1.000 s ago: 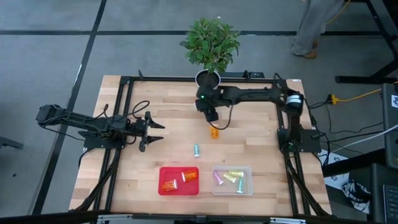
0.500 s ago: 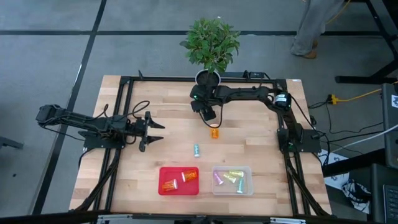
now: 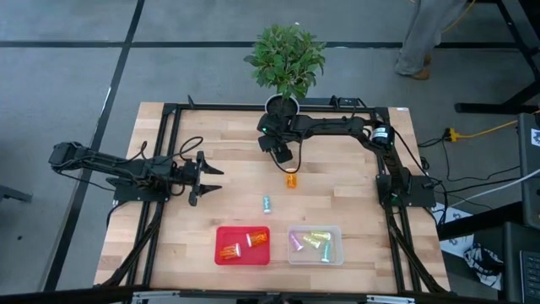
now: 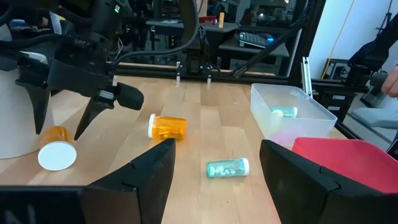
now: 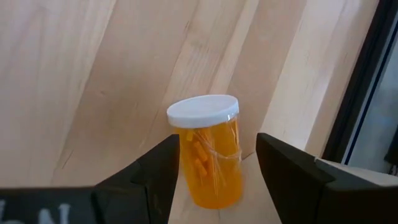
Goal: Pick and place medicine bottles into bin by pill shape (circle, oval)
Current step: Put the top large orange pill bottle into the red bin
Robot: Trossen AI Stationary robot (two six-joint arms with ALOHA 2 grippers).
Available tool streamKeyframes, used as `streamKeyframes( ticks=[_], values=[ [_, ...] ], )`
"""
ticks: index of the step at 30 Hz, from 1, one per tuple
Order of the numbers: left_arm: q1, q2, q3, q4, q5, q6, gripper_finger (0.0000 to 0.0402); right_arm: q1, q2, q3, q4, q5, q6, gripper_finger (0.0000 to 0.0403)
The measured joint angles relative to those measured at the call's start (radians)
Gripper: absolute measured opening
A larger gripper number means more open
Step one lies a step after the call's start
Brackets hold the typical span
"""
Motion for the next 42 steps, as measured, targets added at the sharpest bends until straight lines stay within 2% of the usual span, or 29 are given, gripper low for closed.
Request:
streamKeyframes(
  ticks=[2, 7, 14, 19, 24, 30, 32, 36, 42],
  values=[
    [0.0, 0.0, 0.0, 0.0, 0.0, 0.0, 0.0228, 0.004, 0.001, 0.0, 0.0, 0.005, -0.001, 0.0215],
    [0.0, 0.0, 0.0, 0.0, 0.0, 0.0, 0.0228, 0.04, 0.006, -0.005, -0.012, 0.092, -0.063, 0.0215],
    [0.0, 0.0, 0.0, 0.0, 0.0, 0.0, 0.0228, 0.067, 0.01, -0.007, -0.027, 0.082, -0.106, 0.0215],
    [0.0, 0.0, 0.0, 0.0, 0.0, 0.0, 0.0228, 0.059, 0.011, -0.007, -0.028, 0.132, -0.13, 0.0215],
    [0.0, 0.0, 0.0, 0.0, 0.0, 0.0, 0.0228, 0.076, 0.013, -0.006, -0.029, 0.123, -0.125, 0.0215],
    [0.0, 0.0, 0.0, 0.0, 0.0, 0.001, 0.0228, 0.123, 0.013, -0.006, -0.013, 0.225, -0.095, 0.0215],
    [0.0, 0.0, 0.0, 0.0, 0.0, 0.001, 0.0228, 0.13, 0.013, -0.006, 0.013, 0.231, -0.096, 0.0215],
    [0.0, 0.0, 0.0, 0.0, 0.0, 0.0, 0.0228, 0.111, 0.012, -0.005, 0.074, 0.226, -0.095, 0.0215],
    [0.0, 0.0, 0.0, 0.0, 0.0, 0.005, 0.0228, 0.075, 0.012, -0.005, 0.061, 0.222, -0.042, 0.0215]
  ],
)
